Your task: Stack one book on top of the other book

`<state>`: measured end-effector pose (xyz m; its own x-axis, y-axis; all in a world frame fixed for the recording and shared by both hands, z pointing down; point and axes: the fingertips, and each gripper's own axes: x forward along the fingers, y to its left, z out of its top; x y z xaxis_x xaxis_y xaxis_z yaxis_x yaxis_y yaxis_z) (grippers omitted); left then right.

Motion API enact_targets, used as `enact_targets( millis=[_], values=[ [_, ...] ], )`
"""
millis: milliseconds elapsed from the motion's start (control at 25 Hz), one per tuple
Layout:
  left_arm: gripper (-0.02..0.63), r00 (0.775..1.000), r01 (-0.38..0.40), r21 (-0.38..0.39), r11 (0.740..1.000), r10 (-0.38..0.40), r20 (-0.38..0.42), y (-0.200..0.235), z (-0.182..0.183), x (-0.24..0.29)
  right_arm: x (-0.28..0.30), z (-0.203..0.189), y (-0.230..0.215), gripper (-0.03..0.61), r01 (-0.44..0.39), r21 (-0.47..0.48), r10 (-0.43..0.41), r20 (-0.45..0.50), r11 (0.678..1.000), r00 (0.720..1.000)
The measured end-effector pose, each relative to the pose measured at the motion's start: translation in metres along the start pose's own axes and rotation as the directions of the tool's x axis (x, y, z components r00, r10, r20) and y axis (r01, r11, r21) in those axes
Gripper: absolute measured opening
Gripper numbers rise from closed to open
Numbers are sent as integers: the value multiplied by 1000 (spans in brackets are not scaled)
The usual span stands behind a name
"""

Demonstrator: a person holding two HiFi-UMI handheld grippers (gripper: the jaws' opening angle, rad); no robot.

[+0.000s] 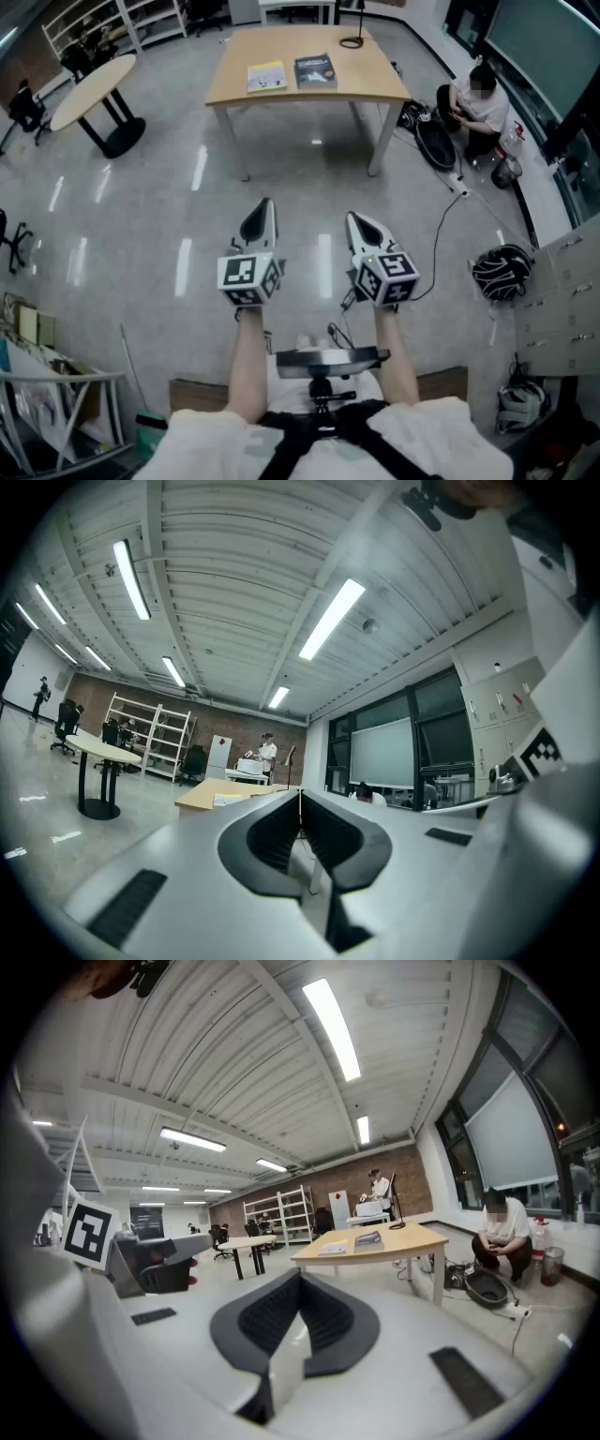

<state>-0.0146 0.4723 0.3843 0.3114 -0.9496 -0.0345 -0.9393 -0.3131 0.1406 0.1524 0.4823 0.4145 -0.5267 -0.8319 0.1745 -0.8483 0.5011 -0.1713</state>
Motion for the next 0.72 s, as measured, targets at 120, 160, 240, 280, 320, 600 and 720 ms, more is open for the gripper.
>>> enact_targets(
  millis=[120,160,240,280,320,600,720],
  values=[
    [11,1000,-27,-12,1000,27,15,10,-7,-3,-1,-3,1,-5,1,-4,-1,-6,1000,1000],
    [11,999,-32,-19,999,32,18,12,-7,-4,-2,-4,1,-5,2,-3,-2,-7,1000,1000],
    [11,999,-36,-26,999,37,23,16,-6,-7,-2,-3,2,-5,2,6,-2,-5,1000,1000],
    [11,999,-37,-24,999,38,25,18,-5,-8,-1,-2,3,-5,2,10,-2,-2,1000,1000],
    [11,999,-39,-21,999,39,27,20,-4,-9,0,-2,5,-5,2,13,-2,1,1000,1000],
    [11,997,-70,-30,997,71,40,46,-1,-20,11,4,22,-5,-32,98,27,51,995,998],
    [11,995,-87,-18,996,88,43,61,1,-26,18,1,35,-5,-46,79,41,53,996,998]
  ],
)
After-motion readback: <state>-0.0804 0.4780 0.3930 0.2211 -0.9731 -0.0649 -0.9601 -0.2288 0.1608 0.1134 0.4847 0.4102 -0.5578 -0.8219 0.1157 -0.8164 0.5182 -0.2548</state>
